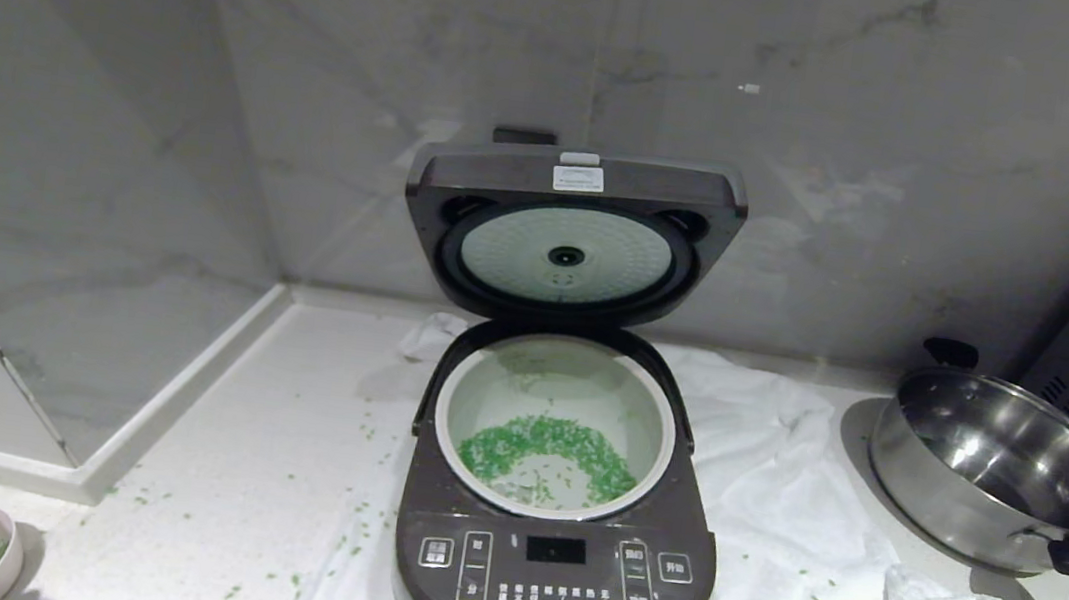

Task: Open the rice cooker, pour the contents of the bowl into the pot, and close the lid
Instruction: Pour the water from the bowl into the rice cooker

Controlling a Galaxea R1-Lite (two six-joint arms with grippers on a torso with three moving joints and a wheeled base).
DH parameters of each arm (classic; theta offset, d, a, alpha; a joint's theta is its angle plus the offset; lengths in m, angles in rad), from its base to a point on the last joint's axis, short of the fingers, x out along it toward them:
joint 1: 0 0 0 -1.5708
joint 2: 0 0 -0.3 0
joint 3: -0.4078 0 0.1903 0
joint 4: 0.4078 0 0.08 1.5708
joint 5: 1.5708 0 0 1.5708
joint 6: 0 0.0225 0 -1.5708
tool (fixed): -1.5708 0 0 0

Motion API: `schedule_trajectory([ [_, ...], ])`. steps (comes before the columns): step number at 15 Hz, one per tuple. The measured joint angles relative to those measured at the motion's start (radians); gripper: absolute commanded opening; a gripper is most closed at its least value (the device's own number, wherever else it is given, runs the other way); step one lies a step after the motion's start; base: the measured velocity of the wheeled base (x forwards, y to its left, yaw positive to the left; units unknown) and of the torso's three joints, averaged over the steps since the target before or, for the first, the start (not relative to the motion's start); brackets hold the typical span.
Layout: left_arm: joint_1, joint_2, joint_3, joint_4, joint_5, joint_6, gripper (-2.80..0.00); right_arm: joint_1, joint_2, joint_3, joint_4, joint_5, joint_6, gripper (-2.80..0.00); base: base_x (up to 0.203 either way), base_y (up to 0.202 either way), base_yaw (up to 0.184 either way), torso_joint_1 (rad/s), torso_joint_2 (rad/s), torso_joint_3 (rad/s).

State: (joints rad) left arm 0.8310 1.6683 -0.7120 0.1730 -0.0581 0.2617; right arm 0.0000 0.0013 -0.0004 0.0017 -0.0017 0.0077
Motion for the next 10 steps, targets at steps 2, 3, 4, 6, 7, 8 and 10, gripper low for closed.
schedule_trajectory([
  [2, 0.004, 0.06, -0.018, -0.076, 0.001, -0.001, 0.0, 0.0, 0.0, 0.0, 0.0, 0.0, 0.0, -2.8, 0.0, 0.0, 0.0, 0.0, 0.0, 0.0],
  [3, 0.005, 0.092, -0.014, -0.143, 0.003, 0.0, 0.0, 0.0, 0.0, 0.0, 0.0, 0.0, 0.0, -2.8, 0.0, 0.0, 0.0, 0.0, 0.0, 0.0],
  [4, 0.006, 0.117, -0.008, -0.19, 0.005, 0.0, 0.0, 0.0, 0.0, 0.0, 0.0, 0.0, 0.0, -2.8, 0.0, 0.0, 0.0, 0.0, 0.0, 0.0],
  [6, 0.006, 0.185, -0.003, -0.27, 0.007, 0.001, 0.0, 0.0, 0.0, 0.0, 0.0, 0.0, 0.0, -2.8, 0.0, 0.0, 0.0, 0.0, 0.0, 0.0],
  [7, 0.007, 0.212, -0.003, -0.297, 0.007, 0.001, 0.0, 0.0, 0.0, 0.0, 0.0, 0.0, 0.0, -2.8, 0.0, 0.0, 0.0, 0.0, 0.0, 0.0],
  [8, 0.009, 0.241, -0.003, -0.325, 0.008, 0.001, 0.0, 0.0, 0.0, 0.0, 0.0, 0.0, 0.0, -2.8, 0.0, 0.0, 0.0, 0.0, 0.0, 0.0],
  [10, 0.022, 0.286, -0.003, -0.339, 0.008, 0.0, 0.0, 0.0, 0.0, 0.0, 0.0, 0.0, 0.0, -2.8, 0.0, 0.0, 0.0, 0.0, 0.0, 0.0],
])
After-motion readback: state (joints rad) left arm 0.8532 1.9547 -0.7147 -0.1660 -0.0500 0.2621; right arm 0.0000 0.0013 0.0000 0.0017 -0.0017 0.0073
